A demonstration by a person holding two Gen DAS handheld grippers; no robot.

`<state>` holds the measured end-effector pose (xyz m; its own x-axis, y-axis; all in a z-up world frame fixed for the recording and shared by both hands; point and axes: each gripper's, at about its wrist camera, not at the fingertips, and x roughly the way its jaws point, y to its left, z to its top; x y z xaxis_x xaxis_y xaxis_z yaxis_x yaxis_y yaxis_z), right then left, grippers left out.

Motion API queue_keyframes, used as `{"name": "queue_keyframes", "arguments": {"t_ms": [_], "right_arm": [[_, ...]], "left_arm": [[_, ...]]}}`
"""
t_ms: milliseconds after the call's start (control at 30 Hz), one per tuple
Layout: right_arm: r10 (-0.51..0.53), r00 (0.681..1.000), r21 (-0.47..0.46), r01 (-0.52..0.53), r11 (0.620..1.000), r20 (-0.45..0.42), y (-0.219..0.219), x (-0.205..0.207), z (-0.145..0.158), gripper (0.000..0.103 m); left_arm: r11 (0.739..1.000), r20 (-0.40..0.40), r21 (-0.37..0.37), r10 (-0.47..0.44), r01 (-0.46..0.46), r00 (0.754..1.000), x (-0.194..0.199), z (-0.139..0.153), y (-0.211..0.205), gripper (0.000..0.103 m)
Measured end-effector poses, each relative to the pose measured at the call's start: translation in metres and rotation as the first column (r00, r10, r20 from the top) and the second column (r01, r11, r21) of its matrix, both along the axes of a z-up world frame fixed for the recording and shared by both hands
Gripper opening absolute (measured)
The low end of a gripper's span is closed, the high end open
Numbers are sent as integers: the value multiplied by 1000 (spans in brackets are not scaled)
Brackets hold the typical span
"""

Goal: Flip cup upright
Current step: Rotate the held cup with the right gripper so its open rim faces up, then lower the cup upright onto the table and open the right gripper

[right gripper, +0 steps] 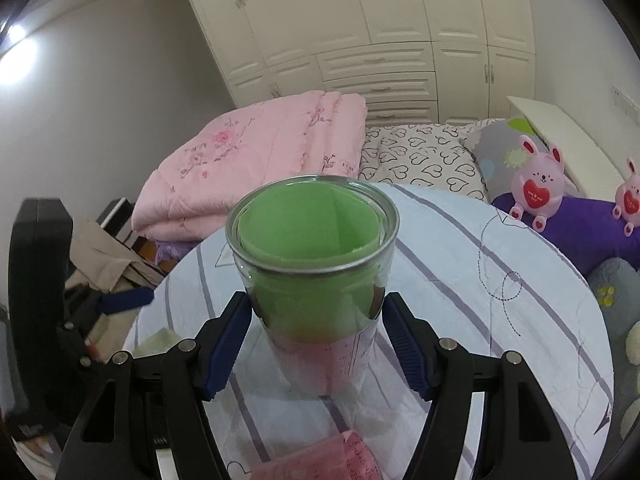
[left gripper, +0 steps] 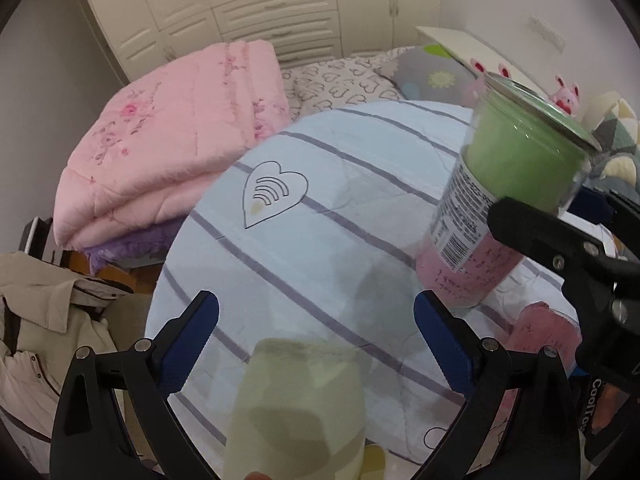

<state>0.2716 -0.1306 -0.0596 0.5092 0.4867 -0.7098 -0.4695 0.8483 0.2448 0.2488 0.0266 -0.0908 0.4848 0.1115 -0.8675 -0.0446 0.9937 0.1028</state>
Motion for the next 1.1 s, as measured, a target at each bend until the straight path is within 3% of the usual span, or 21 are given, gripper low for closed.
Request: {"name": "queue_keyframes", "arguments": {"t_ms": [200, 267, 800, 1100], "right_arm": [[-3, 1000, -42, 3, 999, 1, 5, -8, 6, 71], [-3, 1000, -34, 3, 999, 3, 3, -9, 12, 82], [-11, 1000, 42, 11, 999, -12, -11, -30, 42, 82], [-6, 994, 88, -4, 996, 110, -33, -97, 85, 82]], "left_arm": [[999, 28, -31, 20, -19, 999, -8, 5, 5, 99], [999, 36, -31, 18, -17, 999, -10, 8, 4, 99], [997, 131, -73, 18, -9, 991, -49, 41, 5, 99], [993, 251, -116, 25, 4, 968, -113, 79, -3, 99]]}}
